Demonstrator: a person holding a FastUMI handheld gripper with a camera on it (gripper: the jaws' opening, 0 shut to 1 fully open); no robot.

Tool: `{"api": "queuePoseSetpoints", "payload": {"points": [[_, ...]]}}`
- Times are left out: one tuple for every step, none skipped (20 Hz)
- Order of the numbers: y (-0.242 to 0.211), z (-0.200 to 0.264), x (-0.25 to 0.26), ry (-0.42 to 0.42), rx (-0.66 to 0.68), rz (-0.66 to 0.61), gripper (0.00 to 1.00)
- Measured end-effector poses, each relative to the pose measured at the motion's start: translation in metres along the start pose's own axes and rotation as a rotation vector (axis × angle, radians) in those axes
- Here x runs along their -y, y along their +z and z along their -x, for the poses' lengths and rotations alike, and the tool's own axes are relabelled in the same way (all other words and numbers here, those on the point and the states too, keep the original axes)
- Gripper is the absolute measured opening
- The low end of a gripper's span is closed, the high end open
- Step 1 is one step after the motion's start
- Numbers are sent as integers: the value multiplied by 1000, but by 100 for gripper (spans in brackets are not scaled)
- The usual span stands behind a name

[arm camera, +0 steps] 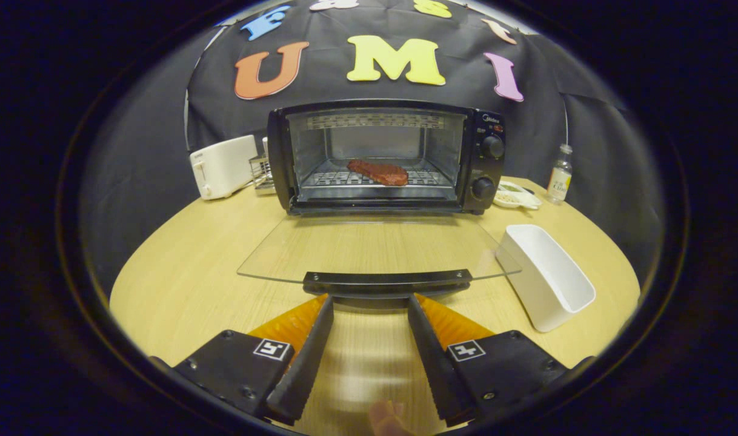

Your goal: Open the toaster oven, put the food inside, and close the toaster oven door.

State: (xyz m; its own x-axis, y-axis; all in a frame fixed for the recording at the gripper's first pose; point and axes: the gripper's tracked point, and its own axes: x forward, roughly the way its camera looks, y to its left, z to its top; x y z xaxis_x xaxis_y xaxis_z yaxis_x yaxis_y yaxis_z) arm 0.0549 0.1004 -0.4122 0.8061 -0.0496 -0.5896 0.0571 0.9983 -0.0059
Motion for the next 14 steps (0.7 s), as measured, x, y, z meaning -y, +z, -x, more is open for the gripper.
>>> {"api": "queuePoseSetpoints", "payload": {"points": [[1,0,0,-8,9,-1,80],[3,1,0,-9,22,-10,80],[5,2,-2,-8,40,-20,80],[8,2,-3,-9,53,-24,80],[8,2,-3,-10,60,-24,80],[9,3,-3,-10,63,-25,80],[8,3,-3,-9,65,-27,80],[10,3,-3,-8,76,-31,80],[15,4,-3,-9,94,-31,80],[18,5,-4,-10,106,-26,80],[19,6,-4,-13,114,-19,80],[23,7,-6,-16,127,-12,80],[27,9,-8,-19,142,-5,80],[32,10,-8,-21,161,0,80]]}}
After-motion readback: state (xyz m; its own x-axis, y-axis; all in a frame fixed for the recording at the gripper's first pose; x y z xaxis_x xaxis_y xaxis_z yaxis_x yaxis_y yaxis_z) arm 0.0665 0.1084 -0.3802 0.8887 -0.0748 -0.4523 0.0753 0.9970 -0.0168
